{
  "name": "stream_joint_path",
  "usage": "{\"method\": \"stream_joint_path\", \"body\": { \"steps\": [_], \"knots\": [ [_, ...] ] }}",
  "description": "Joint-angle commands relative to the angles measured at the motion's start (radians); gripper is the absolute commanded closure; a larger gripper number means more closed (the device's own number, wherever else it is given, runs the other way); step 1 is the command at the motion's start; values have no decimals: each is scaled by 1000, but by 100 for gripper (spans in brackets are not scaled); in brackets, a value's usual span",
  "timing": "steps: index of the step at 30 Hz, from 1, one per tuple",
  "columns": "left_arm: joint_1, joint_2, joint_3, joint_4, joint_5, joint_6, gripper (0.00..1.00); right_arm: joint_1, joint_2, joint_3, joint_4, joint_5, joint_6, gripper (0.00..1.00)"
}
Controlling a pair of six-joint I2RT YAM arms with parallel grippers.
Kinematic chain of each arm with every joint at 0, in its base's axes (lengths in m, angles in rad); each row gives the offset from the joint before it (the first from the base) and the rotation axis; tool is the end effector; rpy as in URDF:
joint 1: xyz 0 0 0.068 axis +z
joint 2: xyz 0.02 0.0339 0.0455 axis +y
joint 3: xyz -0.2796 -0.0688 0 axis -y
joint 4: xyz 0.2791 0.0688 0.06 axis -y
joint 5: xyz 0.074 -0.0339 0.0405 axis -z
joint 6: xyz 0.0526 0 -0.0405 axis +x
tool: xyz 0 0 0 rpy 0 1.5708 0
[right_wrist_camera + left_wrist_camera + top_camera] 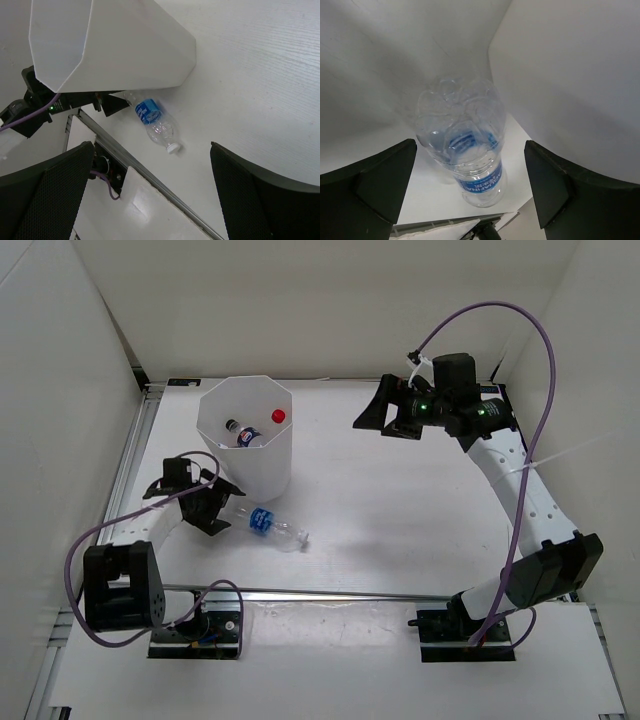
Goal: Put the plastic bottles in the bin
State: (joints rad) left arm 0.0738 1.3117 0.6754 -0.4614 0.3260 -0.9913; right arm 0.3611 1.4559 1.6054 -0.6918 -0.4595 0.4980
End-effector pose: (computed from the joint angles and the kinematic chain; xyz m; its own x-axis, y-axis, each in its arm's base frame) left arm 0.2654 0.0027 0.1559 -0.5495 -0.8355 -0.0110 -0.7014 0.4683 -0.5374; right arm 0.3274 0.1486 0.4296 -0.7452 0.1762 -0.6432 -0.3598 0.7058 0.6102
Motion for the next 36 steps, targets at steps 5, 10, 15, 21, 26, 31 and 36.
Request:
{"method": "stream_joint_path", "body": {
  "steps": [5,10,15,21,26,31,36],
  "knots": [
    [-14,15,-16,6,-16,23,0,-4,-17,-15,31,-5,-13,0],
    [-14,37,-59,6,-25,52,0,-4,-17,-24,31,-5,-13,0],
    [-14,66,-102,6,-16,72,8,-4,-26,-24,31,-5,-13,0],
    [-14,-27,-135,6,11,82,24,-4,-26,-24,31,-5,-13,0],
    [-5,-242,-146,-28,71,62,38,-4,-26,-33,31,-5,-13,0],
    [4,-432,-33,-147,108,54,42,-4,-26,-33,31,-5,-13,0],
    [4,-512,241,-296,90,144,42,-4,-26,-52,31,-5,-13,0]
  ]
}}
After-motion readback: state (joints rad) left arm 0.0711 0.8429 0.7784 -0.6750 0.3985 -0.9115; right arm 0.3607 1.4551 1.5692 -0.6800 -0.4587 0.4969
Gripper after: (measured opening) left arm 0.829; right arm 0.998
